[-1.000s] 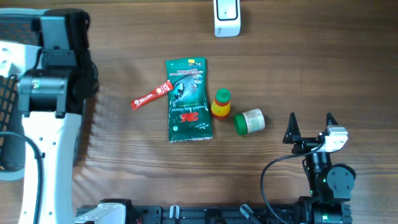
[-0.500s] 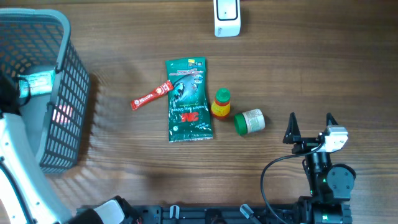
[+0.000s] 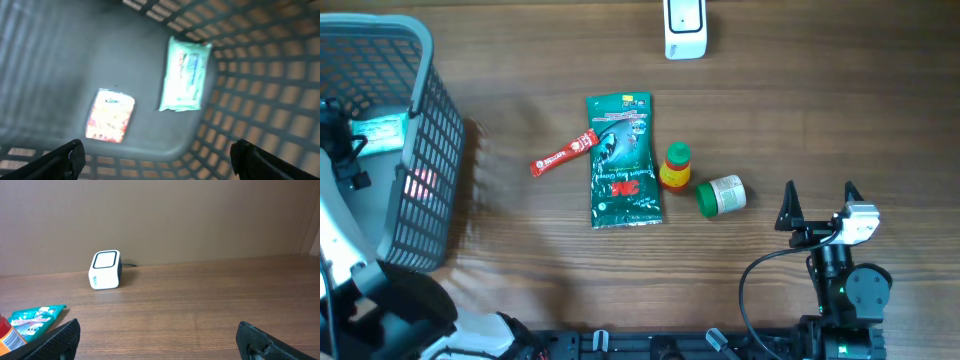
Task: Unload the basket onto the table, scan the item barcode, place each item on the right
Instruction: 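Grasp the white Kleenex tissue pack in the basket with the left gripper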
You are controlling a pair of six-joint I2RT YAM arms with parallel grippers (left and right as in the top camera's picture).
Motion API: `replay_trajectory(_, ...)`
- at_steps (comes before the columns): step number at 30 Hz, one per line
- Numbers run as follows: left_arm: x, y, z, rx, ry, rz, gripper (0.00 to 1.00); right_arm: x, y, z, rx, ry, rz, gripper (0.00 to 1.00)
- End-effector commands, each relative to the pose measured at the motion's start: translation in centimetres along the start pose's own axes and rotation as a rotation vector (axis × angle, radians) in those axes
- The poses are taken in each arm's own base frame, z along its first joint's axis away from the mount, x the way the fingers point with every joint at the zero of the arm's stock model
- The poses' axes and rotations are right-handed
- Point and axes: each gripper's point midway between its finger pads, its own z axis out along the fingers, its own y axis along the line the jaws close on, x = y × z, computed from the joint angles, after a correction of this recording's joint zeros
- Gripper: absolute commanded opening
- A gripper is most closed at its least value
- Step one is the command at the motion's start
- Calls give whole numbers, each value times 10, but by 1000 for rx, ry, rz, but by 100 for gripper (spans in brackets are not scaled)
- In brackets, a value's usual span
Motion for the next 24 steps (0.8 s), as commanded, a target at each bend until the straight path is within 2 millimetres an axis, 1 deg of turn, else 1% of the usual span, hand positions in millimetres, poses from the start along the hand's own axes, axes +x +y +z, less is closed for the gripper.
replay_trajectory(1,9,5,27,-59,62,117,96,0,-3,0,15,-4,-7,100)
replay_trajectory(4,14,10,44,-97,98,128,92,0,-3,0,15,-4,-7,100)
replay_trajectory(8,26,14,64,-126,167,150,82,0,-3,0,15,-4,-7,100)
replay_trajectory(11,32,23,74,-172,198,151,81,0,-3,0,15,-4,-7,100)
replay_trajectory(17,38,38,93,-246,231,183,79,0,-3,0,15,-4,-8,100)
replay_trajectory(24,43,49,107,-300,254,206,77,0,-3,0,15,-4,-7,100)
